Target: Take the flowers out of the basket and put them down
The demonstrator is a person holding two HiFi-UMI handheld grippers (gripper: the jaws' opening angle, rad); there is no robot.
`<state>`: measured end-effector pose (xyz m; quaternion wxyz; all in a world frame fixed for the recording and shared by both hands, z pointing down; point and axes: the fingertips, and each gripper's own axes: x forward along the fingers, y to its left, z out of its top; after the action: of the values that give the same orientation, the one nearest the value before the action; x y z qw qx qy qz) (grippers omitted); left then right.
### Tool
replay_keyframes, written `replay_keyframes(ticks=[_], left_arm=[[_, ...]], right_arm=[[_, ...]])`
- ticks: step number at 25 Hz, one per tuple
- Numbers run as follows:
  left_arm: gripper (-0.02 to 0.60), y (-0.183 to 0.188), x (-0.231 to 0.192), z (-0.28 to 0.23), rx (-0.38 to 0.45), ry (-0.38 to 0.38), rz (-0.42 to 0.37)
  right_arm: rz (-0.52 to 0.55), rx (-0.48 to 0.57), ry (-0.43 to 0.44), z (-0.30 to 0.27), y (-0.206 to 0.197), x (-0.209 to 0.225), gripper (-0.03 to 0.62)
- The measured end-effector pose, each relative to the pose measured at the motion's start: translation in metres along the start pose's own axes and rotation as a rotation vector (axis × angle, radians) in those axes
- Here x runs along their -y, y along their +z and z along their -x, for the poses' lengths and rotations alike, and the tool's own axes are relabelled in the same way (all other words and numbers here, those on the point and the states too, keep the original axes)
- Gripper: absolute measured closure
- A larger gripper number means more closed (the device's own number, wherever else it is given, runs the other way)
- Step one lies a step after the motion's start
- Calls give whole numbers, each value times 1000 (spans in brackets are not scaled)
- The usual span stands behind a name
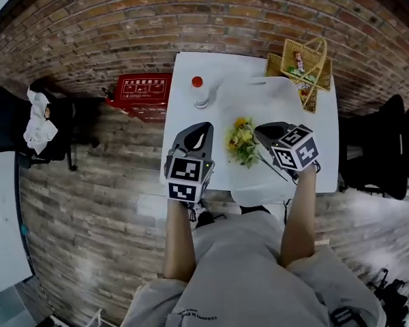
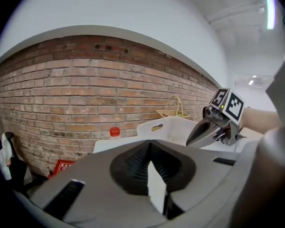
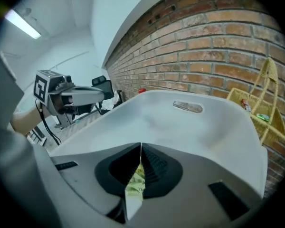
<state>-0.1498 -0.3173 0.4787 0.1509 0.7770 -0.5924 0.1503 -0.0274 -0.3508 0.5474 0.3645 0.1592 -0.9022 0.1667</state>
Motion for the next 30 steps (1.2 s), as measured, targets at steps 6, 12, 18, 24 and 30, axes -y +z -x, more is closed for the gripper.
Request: replay_keyframes(ticks=[6,12,18,24,30], left_arm=[[557,-3,1,-20,6,-115,3],[557,-3,-4,-35,4,-154,-5],[557,3,-18,-47,20,-134,44],[557,-17,-29,-60,-25,-112,84],[557,-34,-31,-75,-31,-101,142]], right_arm=[[-5,-181,-163,4,-53,11,557],[-97,-241,-161,-4,-90,8,528],[-127,-339,-104,-17,-118,9,477],[-147,-464,-80,-41,-155,12,412],[-55,-568,-47,-54,-170,13,403]])
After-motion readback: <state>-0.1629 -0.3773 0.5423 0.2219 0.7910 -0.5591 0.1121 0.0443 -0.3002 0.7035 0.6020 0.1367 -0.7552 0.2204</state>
